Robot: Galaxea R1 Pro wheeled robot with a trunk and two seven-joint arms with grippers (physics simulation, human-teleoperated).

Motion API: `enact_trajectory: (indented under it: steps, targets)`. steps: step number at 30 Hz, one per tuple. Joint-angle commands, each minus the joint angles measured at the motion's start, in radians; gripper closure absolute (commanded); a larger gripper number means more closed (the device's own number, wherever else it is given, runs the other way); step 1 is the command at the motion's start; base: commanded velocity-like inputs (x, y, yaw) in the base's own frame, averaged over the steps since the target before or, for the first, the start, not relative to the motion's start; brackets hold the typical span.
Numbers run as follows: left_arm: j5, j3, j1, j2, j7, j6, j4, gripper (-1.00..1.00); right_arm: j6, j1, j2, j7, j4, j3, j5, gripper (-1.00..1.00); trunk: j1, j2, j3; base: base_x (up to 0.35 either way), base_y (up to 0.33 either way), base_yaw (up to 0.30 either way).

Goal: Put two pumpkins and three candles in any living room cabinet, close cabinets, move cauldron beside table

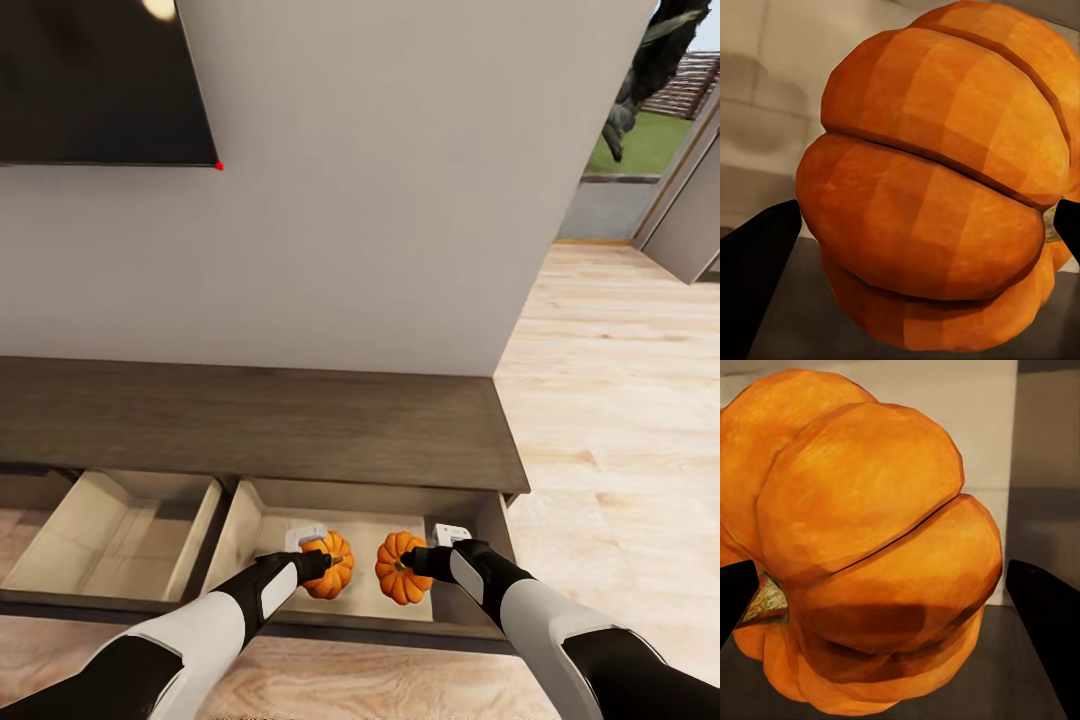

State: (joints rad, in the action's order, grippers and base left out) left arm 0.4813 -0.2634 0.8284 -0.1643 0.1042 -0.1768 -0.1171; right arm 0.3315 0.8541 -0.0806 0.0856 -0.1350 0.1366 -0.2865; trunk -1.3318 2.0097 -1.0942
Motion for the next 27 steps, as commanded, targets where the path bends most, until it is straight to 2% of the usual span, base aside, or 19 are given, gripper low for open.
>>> enact_trajectory:
  steps: [1, 10, 17, 27]
  targets:
    - [0.010, -0.008, 0.000, 0.000, 0.006, -0.005, -0.003, 1.00, 0.004, 0.000, 0.000, 0.000, -0.001, 0.008, -0.008, 1.00, 0.000, 0.000, -0.002, 0.000, 0.000, 0.000]
    - [0.010, -0.008, 0.000, 0.000, 0.006, -0.006, -0.003, 1.00, 0.004, 0.000, 0.001, 0.000, -0.001, 0.008, -0.008, 1.00, 0.000, 0.000, -0.008, 0.002, 0.000, 0.000]
    - [0.010, -0.008, 0.000, 0.000, 0.006, -0.004, -0.004, 1.00, 0.004, 0.000, -0.001, 0.000, -0.001, 0.008, -0.008, 1.00, 0.000, 0.000, -0.010, 0.234, 0.000, 0.000]
    - [0.010, -0.008, 0.000, 0.000, 0.006, -0.004, -0.004, 1.00, 0.004, 0.000, 0.000, 0.000, -0.001, 0.008, -0.008, 1.00, 0.000, 0.000, -0.025, 0.027, 0.000, 0.000]
